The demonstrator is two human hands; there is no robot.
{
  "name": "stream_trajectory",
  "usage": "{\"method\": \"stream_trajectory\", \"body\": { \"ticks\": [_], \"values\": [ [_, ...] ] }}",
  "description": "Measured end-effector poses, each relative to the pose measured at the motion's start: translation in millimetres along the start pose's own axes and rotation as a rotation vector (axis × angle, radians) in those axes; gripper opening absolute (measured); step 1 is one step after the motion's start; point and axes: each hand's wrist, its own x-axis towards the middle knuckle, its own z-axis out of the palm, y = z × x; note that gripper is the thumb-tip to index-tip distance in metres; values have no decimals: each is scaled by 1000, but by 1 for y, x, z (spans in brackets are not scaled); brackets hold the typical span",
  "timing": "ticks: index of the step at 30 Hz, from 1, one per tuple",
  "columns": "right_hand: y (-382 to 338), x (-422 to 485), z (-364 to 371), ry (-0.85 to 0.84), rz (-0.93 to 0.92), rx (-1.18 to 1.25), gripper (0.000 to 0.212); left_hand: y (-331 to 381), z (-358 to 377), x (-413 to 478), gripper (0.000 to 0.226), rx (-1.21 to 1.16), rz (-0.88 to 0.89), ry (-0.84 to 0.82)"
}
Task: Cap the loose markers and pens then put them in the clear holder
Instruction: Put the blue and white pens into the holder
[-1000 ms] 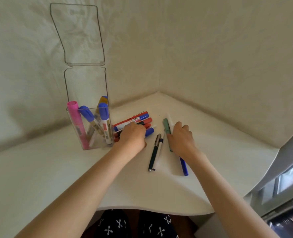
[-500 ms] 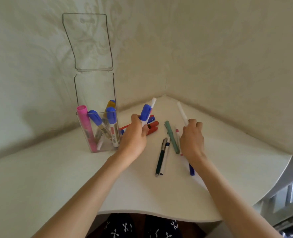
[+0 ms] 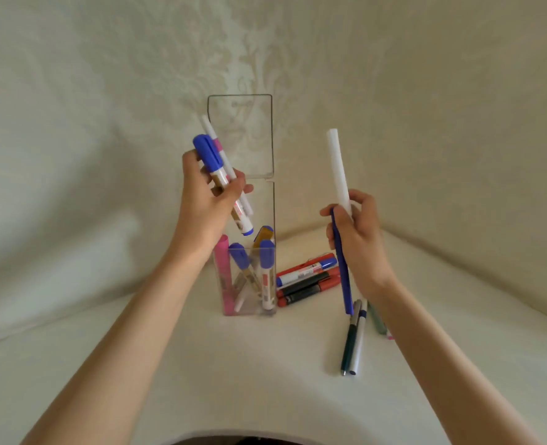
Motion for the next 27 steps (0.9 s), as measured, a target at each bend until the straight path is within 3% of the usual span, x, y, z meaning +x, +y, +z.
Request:
{"method": "stream_trajectory", "body": {
  "ticks": [4, 8, 13, 17, 20, 23, 27],
  "values": [
    [-1, 9, 19, -44, -11, -21, 19, -16, -8, 4, 78, 206, -11, -39],
    [3, 10, 26, -66, -28, -28, 18, -33, -8, -4, 59, 511, 43, -60],
    [4, 10, 26, -52, -28, -17, 19, -41, -6, -14, 41, 625, 9, 7],
    [-1, 9, 26, -54, -19, 5, 18, -43, -7, -18, 17, 858, 74, -53],
    [-6, 8, 27, -67, -27, 42, 16, -36, -7, -18, 22, 967, 156, -40],
    [-15, 8, 30, -56, -24, 177, 14, -13, -5, -21, 23, 862, 247, -2],
    [-28, 13, 39, -67, -15, 434, 16, 14, 6, -34, 27, 525, -21, -327]
  ]
}}
